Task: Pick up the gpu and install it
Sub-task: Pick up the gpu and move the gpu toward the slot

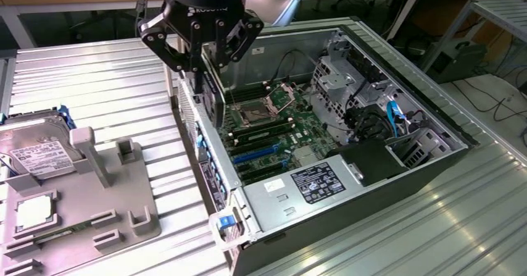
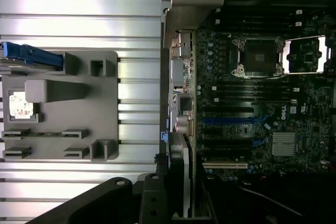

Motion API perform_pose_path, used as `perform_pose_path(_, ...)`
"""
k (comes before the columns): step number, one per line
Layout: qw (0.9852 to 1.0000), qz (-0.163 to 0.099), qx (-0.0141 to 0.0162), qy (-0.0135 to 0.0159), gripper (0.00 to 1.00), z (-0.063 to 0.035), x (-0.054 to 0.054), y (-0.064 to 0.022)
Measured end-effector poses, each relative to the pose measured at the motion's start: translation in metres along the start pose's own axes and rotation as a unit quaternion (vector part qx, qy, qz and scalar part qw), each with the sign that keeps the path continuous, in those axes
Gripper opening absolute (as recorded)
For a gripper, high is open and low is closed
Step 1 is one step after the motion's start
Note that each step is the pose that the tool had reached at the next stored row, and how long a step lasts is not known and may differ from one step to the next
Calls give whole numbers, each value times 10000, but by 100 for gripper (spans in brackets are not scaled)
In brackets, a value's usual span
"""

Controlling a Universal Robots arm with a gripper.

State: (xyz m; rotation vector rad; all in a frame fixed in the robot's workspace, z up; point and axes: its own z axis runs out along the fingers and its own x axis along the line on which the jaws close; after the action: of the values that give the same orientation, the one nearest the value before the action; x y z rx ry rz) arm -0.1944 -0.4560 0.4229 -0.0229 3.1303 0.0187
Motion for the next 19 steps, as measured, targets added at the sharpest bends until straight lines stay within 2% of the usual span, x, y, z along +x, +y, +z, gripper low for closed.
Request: perform_pose_path(19, 10000, 0, 6, 0, 28, 4, -225, -3)
